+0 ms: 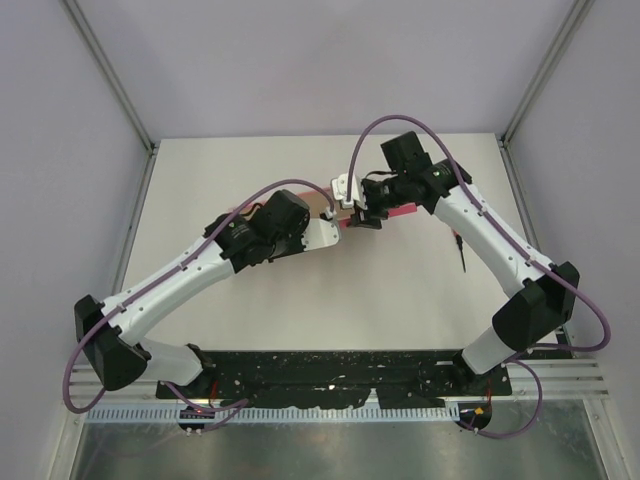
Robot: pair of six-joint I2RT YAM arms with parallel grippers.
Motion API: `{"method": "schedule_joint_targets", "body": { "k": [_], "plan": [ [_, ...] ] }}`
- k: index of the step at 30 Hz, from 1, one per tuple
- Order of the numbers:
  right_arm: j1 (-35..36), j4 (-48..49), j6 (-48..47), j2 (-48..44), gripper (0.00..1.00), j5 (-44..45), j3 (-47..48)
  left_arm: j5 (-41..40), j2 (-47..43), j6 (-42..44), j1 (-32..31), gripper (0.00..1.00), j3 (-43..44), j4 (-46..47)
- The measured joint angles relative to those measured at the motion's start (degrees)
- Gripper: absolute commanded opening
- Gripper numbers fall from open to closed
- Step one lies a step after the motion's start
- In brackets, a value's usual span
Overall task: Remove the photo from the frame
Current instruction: Turn over the photo frame at the center of the board.
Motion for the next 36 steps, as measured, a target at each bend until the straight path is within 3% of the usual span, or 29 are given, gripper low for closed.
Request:
{"method": "schedule_joint_targets", "body": {
  "k": [9, 19, 31, 33, 36],
  "plan": [
    [-2.19, 2.99, -0.31, -0.61, 0.67, -1.09, -2.16, -2.1, 0.0, -0.35, 0.11, 0.0, -3.17, 4.11],
    [-4.15, 4.5, -7.65, -9.6, 0.7, 0.9, -10.73, -2.62, 0.0, -1.33, 0.74, 0.0, -3.23, 6.08],
    [-4.13, 20.48, -11.61, -10.82, 0.7, 10.95, -24.52, -2.43, 0.28, -1.53, 0.85, 0.0, -2.14, 5.38],
    [-4.13, 22.47, -11.78, -10.67, 0.66, 11.87, -25.2, -2.4, 0.28, -1.57, 0.94, 0.0, -1.92, 5.35],
    [-4.13, 24.87, -11.76, -9.92, 0.5, 12.66, -25.31, -2.38, 0.28, -1.57, 0.96, 0.0, -1.86, 5.27]
  ]
}}
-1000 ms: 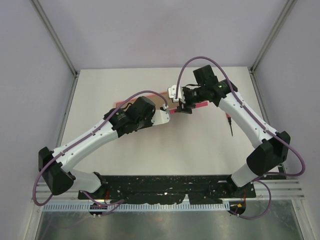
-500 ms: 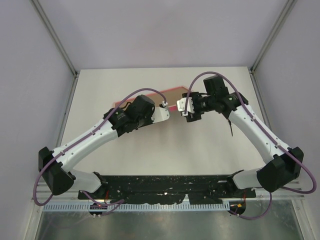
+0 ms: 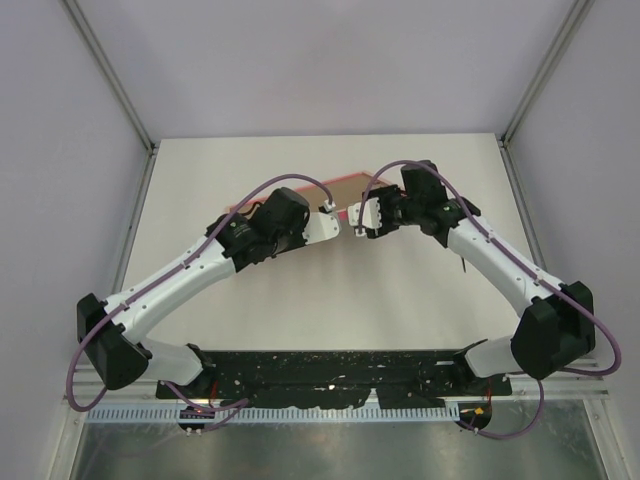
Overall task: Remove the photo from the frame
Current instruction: Turn over the photo frame at the center of the board.
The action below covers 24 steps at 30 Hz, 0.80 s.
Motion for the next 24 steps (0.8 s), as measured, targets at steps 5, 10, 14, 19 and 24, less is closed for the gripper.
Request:
{"method": "schedule_joint_targets", "body": {
  "k": [5, 10, 14, 19, 24],
  "plan": [
    [0.0, 2.73, -1.36, 1.29, 0.23, 0.98, 0.04, 0.22, 0.04, 0.11, 0.0, 0.0, 0.0, -0.42],
    [0.15, 2.36, -2.36, 1.29, 0.17, 1.29, 0.15, 0.24, 0.07, 0.42, 0.22, 0.12, 0.24, -1.03],
    [0.15, -0.68, -2.34, 1.33, 0.1, 1.05, 2.08, 1.09, 0.2, 0.55, 0.2, 0.59, 1.57, -2.45],
    [0.09, -7.13, -1.88, 1.95, 0.08, 0.26, 6.95, 3.06, 0.11, 0.59, -0.26, 0.76, 2.95, -3.67],
    [-0.04, -12.11, -1.42, 2.43, 0.08, -1.6, 10.58, 3.89, 0.46, 1.68, -1.42, 0.68, 3.63, -5.29]
  ]
}}
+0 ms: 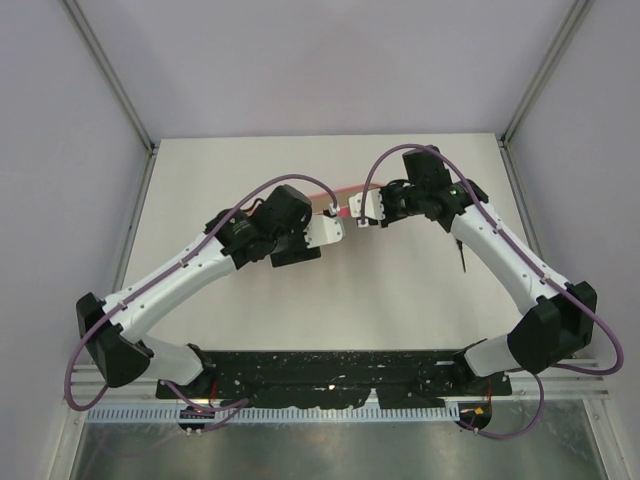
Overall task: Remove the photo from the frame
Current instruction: Turn over the photo frame at the center of the board.
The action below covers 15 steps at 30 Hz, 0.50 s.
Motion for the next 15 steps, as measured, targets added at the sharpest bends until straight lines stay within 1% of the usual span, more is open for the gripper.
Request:
{"method": "schedule_joint_targets", "body": {
  "k": [3, 5, 7, 10, 12, 15],
  "plan": [
    [-0.11, -1.92, -0.07, 0.0, 0.08, -0.81, 0.79, 0.02, 1.22, 0.72, -0.33, 0.54, 1.49, -0.74],
    [-0.2, -3.1, -0.24, 0.02, 0.08, -1.22, 1.11, -0.04, 2.29, 1.36, -0.52, 0.4, 2.51, -1.29],
    [-0.33, -4.39, -0.55, 0.02, 0.08, -1.6, 1.42, -0.37, 3.5, 1.55, -0.59, 0.38, 3.82, -2.03],
    [-0.42, -5.79, -0.92, 0.07, 0.08, -1.9, 2.19, -1.25, 5.66, 2.34, -0.96, 0.42, 6.27, -3.39],
    [-0.42, -6.67, -0.92, 0.11, 0.08, -2.14, 2.84, -2.12, 6.99, 2.64, -1.53, 0.39, 7.43, -4.46],
    [-0.85, -7.78, -1.42, 0.11, 0.08, -2.51, 3.17, -3.23, 8.11, 2.78, -2.12, 0.28, 8.46, -5.92]
  ]
}}
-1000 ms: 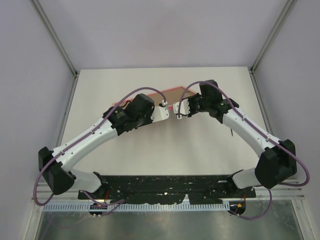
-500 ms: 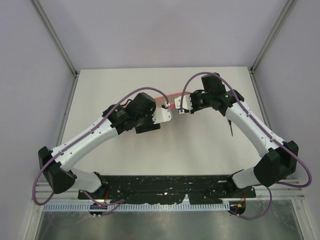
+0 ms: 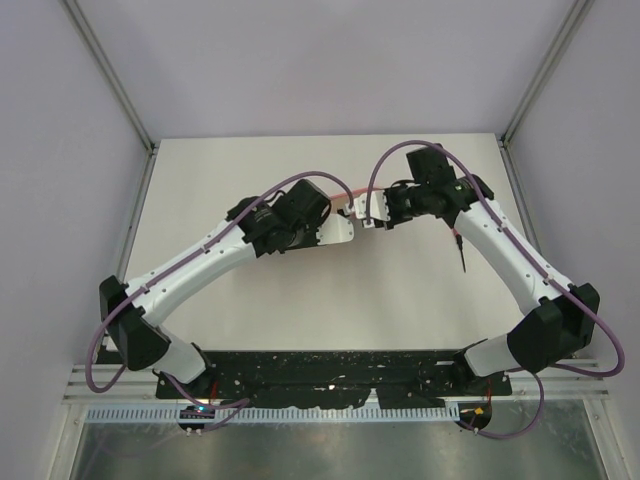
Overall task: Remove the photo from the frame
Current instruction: Turn over the photo frame at the center of the board.
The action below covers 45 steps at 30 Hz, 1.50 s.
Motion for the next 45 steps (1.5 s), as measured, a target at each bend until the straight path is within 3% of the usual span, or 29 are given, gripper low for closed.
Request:
{"method": "schedule_joint_targets", "body": {
  "k": [2, 4, 7, 9, 12, 15, 19, 21, 26, 27, 35, 45],
  "plan": [
    [-0.2, -0.76, -0.15, 0.0, 0.08, -0.26, 0.11, -0.98, 0.26, -0.48, -0.35, 0.19, 0.24, -0.11],
    [-0.35, -1.27, -0.02, 0.0, 0.08, -0.63, 0.59, -1.97, 0.39, -1.09, -0.46, 0.18, 0.39, 0.17],
    [-0.52, -1.75, -0.09, 0.0, 0.08, -0.87, 0.76, -2.64, 0.66, -1.36, -0.76, 0.4, 0.79, -0.07],
    [-0.63, -1.99, -0.35, 0.0, 0.08, -0.87, 0.87, -2.91, 0.81, -1.36, -0.96, 0.42, 0.9, -0.35],
    [-0.72, -2.36, -0.55, 0.0, 0.08, -0.92, 1.05, -3.69, 1.36, -0.98, -1.29, 0.28, 0.92, -2.01],
    [-0.7, -3.65, -0.26, 0.0, 0.08, -1.2, 1.25, -5.9, 1.88, -2.91, -1.38, 0.02, 0.92, -1.55],
    [-0.7, -4.35, 0.52, -0.02, 0.1, -1.16, 2.25, -7.13, 2.14, -2.84, -1.14, 0.0, 1.27, -0.9],
    [-0.7, -4.79, 0.55, -0.02, 0.22, -1.16, 2.25, -7.13, 2.25, -2.91, -1.29, 0.0, 1.29, -1.07],
    [-1.18, -4.83, 1.29, -0.02, 0.74, -1.57, 2.45, -6.8, 3.19, -3.17, -1.29, 0.0, 2.71, -2.27],
    [-1.46, -4.76, 1.77, -0.04, 0.77, -1.75, 2.6, -6.71, 3.56, -3.34, -1.31, 0.0, 3.17, -2.67],
    [-6.56, -4.33, 5.73, -4.44, 0.83, -5.27, 3.32, -5.38, 9.01, -5.44, -1.73, 0.0, 11.3, -6.45],
    [-13.53, -0.46, 23.65, -16.31, 0.83, -7.72, 2.86, 0.48, 17.51, -10.62, -1.75, 0.0, 27.71, -16.11]
  ]
}}
